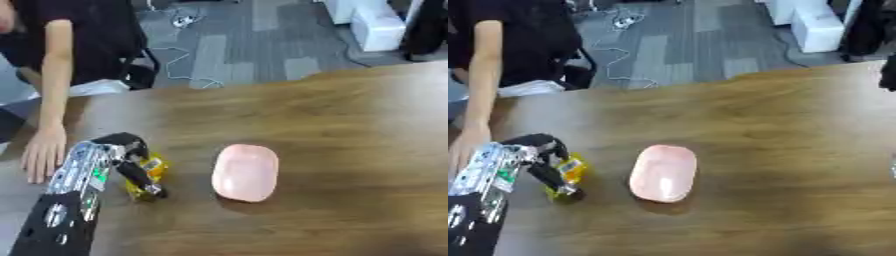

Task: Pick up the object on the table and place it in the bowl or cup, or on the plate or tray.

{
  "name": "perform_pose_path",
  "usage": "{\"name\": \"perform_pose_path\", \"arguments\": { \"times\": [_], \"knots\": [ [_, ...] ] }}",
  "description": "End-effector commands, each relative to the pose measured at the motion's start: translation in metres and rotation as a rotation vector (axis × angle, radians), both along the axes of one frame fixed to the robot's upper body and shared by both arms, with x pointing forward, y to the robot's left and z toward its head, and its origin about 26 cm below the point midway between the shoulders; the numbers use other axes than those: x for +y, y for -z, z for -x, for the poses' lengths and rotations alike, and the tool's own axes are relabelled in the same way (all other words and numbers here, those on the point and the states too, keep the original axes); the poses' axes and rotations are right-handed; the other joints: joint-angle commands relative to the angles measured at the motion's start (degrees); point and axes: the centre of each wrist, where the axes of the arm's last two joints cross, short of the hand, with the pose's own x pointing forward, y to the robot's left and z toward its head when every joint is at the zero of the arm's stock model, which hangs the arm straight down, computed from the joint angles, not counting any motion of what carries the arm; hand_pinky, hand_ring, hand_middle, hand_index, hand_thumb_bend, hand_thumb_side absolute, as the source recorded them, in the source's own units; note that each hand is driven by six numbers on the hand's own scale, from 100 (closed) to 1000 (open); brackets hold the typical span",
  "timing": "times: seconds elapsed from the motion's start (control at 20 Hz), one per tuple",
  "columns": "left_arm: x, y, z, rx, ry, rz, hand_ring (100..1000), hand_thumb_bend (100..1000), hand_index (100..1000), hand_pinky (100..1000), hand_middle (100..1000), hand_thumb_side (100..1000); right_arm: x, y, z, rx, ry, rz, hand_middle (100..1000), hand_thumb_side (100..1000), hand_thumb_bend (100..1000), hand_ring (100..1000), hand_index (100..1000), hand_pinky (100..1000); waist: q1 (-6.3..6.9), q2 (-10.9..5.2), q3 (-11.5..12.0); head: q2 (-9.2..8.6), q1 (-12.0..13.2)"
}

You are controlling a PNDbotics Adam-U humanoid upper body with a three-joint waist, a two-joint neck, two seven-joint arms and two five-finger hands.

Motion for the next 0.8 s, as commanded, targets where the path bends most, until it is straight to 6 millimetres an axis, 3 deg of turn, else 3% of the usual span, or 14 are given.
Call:
{"name": "perform_pose_path", "arguments": {
  "times": [0.05, 0.45, 0.8],
  "knots": [
    [0.0038, -0.0095, -0.0021, -0.027, -0.02, 0.002, 720, 931, 783, 633, 760, 474, -0.0026, -0.0081, 0.0016, -0.024, 0.002, 0.026, 324, 1000, 100, 234, 677, 100, -0.28, -0.38, 0.1, -0.02, -0.3],
    [0.007, -0.0023, -0.0036, 0.001, -0.041, -0.001, 711, 894, 775, 630, 751, 499, -0.0028, -0.0085, 0.0015, -0.026, 0.002, 0.025, 325, 1000, 100, 235, 676, 100, -0.27, -0.36, 0.1, -0.02, -0.3],
    [0.0078, -0.0088, -0.0034, -0.024, -0.07, -0.018, 678, 841, 756, 579, 724, 585, -0.0031, -0.0083, 0.0017, -0.026, 0.003, 0.026, 325, 1000, 100, 235, 676, 100, -0.27, -0.35, 0.2, -0.02, -0.4]
  ]
}}
